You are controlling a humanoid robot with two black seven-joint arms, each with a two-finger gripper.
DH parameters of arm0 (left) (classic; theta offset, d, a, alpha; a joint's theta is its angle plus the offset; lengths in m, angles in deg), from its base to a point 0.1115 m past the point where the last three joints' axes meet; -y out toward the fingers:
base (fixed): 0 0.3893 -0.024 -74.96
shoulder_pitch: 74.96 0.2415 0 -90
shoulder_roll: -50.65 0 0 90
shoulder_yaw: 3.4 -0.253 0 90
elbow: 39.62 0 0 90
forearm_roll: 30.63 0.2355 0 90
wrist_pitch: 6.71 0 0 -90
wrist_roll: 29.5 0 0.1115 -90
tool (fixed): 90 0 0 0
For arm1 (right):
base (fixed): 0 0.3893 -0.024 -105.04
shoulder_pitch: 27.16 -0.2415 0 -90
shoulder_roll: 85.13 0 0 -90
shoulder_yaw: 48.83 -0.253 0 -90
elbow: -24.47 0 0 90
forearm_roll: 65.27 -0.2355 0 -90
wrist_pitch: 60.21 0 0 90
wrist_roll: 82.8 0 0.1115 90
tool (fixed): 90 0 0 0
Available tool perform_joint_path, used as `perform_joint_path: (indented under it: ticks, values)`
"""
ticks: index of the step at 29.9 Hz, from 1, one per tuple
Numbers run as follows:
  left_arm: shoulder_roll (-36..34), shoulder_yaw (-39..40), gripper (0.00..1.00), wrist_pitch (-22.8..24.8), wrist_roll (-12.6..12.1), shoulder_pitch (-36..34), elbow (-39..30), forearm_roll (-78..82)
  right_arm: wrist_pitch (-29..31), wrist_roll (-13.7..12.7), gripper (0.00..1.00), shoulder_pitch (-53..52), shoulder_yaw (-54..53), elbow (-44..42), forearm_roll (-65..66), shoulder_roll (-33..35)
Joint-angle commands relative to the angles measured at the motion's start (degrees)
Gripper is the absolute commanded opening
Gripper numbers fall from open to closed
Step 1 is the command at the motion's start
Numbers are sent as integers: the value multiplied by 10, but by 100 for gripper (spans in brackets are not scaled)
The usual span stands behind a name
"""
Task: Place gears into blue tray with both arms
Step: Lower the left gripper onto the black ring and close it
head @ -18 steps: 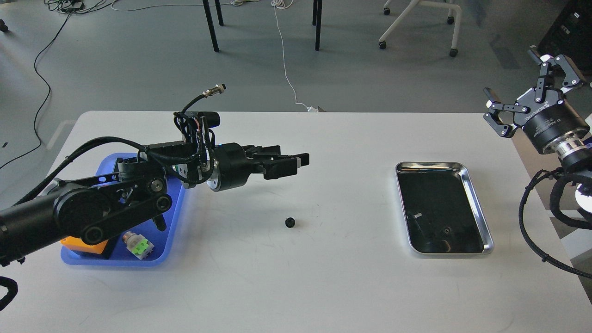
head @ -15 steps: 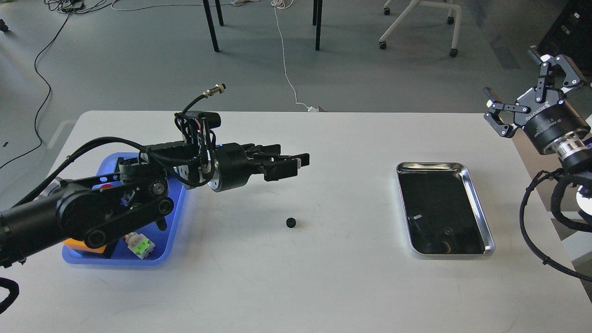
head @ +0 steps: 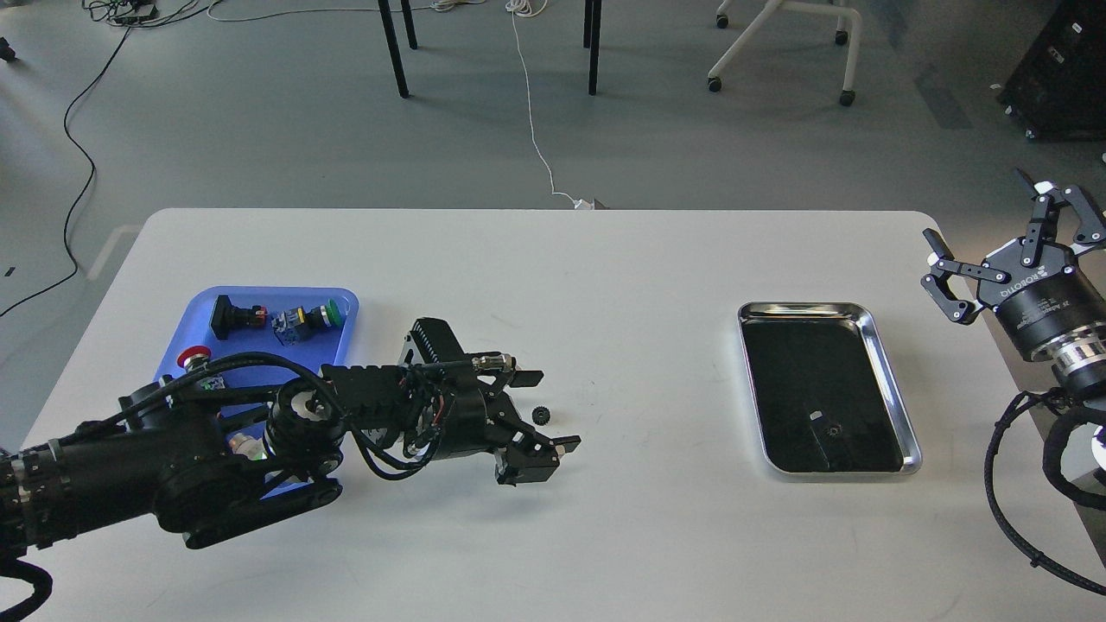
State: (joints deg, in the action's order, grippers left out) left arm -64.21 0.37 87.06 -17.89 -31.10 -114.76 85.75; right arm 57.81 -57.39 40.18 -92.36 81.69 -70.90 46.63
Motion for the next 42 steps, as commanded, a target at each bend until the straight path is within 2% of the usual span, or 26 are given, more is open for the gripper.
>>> perform_joint_path:
  ticks: [1,10,11,24,33,42]
  values:
    - [0,0,98,0,0,0,0,0,0,0,98,0,0,0,0,0]
    - [0,0,98,0,0,0,0,0,0,0,98,0,0,0,0,0]
    - [99,-3,80,0,-1,-8,139,24,0,1,98,0,-8,-1,0,5]
    - [108,-4,82,1,-2,-3,142,25,0,2,98,3,-8,-2,0,5]
    - [95,-11,59,0,2,-1,141,47,0,2,98,3,-8,-1,0,10]
    - [68,-11,47,0,2,9,134,51,0,2,98,3,-10,1,0,10]
